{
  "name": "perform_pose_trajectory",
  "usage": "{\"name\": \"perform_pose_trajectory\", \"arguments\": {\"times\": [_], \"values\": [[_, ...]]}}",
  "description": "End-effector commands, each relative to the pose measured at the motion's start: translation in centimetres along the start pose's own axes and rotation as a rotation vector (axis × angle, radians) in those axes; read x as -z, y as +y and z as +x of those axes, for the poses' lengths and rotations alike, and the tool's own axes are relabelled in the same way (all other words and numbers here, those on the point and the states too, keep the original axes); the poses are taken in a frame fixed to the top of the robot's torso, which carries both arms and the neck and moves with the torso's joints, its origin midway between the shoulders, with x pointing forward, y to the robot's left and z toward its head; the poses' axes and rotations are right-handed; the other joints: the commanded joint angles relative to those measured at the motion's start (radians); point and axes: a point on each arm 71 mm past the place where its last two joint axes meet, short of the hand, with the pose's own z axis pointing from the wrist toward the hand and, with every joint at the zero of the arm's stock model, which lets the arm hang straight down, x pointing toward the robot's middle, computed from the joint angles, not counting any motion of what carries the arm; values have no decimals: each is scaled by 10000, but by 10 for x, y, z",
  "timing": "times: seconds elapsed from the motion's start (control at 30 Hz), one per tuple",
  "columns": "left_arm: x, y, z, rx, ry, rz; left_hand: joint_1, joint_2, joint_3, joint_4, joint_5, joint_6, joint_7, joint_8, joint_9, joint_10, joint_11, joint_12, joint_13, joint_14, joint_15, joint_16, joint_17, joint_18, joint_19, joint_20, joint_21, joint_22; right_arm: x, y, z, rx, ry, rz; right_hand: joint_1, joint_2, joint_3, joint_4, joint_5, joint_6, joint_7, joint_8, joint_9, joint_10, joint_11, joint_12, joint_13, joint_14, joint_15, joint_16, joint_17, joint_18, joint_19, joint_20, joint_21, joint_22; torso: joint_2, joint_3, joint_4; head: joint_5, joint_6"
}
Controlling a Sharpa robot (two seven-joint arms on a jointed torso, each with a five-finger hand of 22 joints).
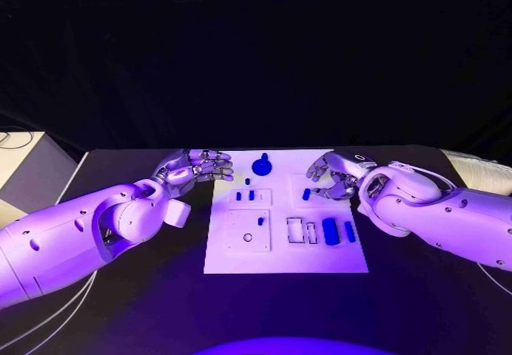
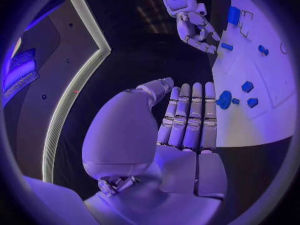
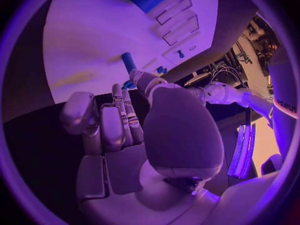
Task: Assemble the parts on the task board
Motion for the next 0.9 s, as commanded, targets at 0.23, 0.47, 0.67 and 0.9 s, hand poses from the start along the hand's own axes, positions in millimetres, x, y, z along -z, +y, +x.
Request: {"name": "perform_pose_trajectory", "arguments": {"times": [0.23,0.47,0.67,0.9], "values": [[0,-1,1,129,135,112,-32,21,-42,11,43,-38,49,-40,-19,-82,-26,-4,0,48,57,-78,20,109,68,8,-86,-36,-5,10,11,657,937,-202,15,14,-133,84,-3,48,-51,-4,8,130,-34,-14,41,115,-41,71,5,-124,95,18,58,60,12,-7,-3,19,-8],[0,-1,2,136,164,107,-25,30,-37,9,45,-34,49,-40,-20,-81,-26,-2,1,51,57,-86,24,110,74,8,-94,-43,-8,13,13,706,901,-198,74,141,6,168,62,333,-63,137,65,444,-71,27,63,137,-74,146,66,-164,181,-12,252,262,1,-10,-8,16,-41],[1,-1,2,143,176,118,-25,30,-37,9,45,-34,49,-40,-20,-81,-26,-2,1,51,57,-86,24,110,74,8,-94,-43,-9,14,14,812,908,-162,156,243,364,210,49,925,-74,441,201,775,-93,8,68,154,-95,228,115,-232,297,-39,564,578,-7,-4,0,9,-62],[1,-1,2,153,205,128,-32,45,-36,18,44,-26,49,-39,-21,-76,-25,2,3,58,58,-97,30,109,84,9,-108,-56,-10,15,16,947,905,-155,197,259,485,189,42,1038,-96,498,230,857,-112,-18,64,154,-108,245,115,-243,315,-48,625,645,-1,-2,-11,7,-65]]}}
